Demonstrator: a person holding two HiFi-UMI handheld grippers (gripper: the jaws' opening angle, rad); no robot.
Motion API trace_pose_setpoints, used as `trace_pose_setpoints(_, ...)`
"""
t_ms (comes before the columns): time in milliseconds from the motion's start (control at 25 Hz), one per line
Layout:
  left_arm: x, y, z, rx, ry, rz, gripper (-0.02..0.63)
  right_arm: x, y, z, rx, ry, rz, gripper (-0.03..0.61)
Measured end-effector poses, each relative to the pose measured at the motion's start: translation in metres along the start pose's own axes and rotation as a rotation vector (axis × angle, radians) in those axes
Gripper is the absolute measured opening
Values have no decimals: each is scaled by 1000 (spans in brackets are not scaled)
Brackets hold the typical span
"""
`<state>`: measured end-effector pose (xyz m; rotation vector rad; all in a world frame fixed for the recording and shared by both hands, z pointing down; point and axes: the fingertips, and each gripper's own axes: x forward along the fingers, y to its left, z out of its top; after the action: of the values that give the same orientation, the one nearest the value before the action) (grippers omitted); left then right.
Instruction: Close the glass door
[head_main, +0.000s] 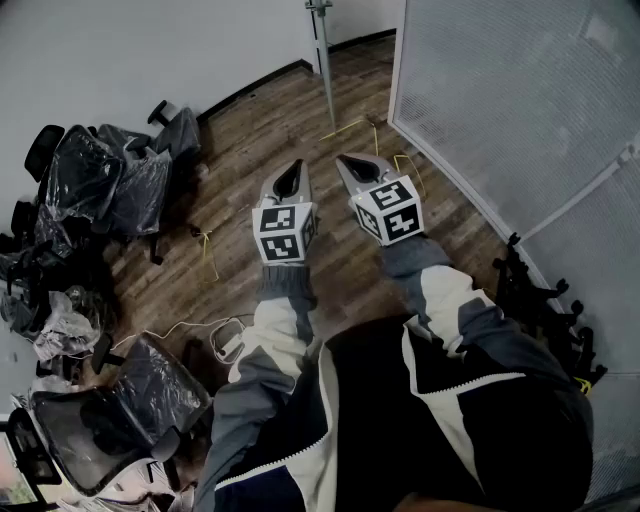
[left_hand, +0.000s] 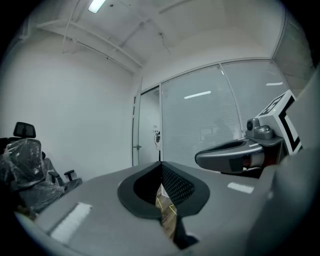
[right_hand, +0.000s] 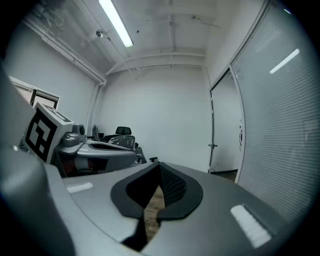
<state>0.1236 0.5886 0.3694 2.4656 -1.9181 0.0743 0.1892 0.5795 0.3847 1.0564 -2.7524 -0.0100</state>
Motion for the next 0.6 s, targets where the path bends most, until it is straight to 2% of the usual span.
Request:
trace_pose_setpoints(200,-1,3,-13,15,22,-7,6,2,7,-4,9,6,4,2)
trace_pose_setpoints(480,-3,7,-14,-2,2,-14,6,5,7,-3,19,-10,1,5)
trace_pose_setpoints(600,-6,5,-20,68,5,-14,6,3,10,-5,-2,-10,-1,5)
